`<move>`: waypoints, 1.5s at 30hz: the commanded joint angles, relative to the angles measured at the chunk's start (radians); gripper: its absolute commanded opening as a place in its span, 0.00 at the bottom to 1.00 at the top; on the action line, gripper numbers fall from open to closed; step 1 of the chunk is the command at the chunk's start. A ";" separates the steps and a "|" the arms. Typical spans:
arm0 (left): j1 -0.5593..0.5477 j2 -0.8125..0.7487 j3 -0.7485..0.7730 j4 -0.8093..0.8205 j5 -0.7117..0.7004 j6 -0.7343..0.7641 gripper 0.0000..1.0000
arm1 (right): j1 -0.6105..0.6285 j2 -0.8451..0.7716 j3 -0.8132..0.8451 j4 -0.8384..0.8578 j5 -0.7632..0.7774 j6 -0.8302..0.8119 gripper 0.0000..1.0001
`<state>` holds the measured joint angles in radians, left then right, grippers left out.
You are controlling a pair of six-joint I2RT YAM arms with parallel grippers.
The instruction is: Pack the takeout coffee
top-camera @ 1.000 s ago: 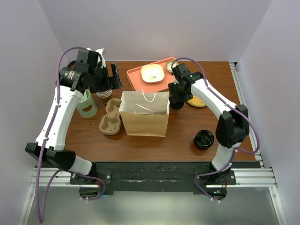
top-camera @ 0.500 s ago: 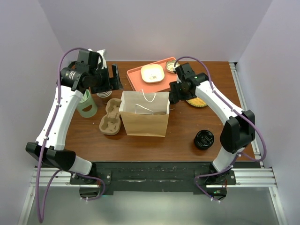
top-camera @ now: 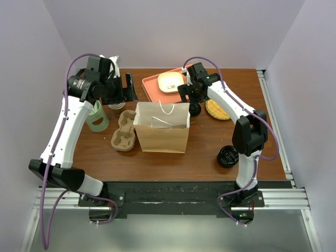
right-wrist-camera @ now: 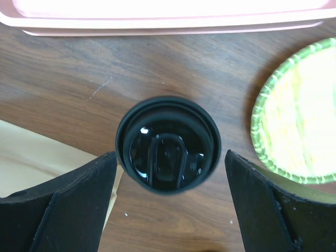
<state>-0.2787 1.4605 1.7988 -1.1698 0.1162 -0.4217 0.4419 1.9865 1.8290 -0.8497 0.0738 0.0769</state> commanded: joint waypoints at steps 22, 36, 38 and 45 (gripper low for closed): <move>0.004 0.003 0.076 -0.031 -0.024 0.047 0.92 | -0.003 0.071 0.061 -0.064 0.020 -0.025 0.70; 0.003 -0.048 0.002 0.008 -0.093 0.008 0.86 | -0.005 -0.155 -0.143 -0.180 0.060 0.020 0.66; 0.003 -0.054 -0.007 0.019 -0.089 0.008 0.86 | -0.003 -0.186 -0.175 -0.183 0.058 0.027 0.66; -0.036 -0.068 -0.024 0.048 -0.050 0.018 0.81 | -0.003 -0.310 -0.333 -0.128 0.047 0.066 0.66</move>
<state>-0.2852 1.4395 1.7817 -1.1862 0.0479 -0.4076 0.4419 1.7363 1.5543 -1.0050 0.1139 0.1127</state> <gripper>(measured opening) 0.829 0.704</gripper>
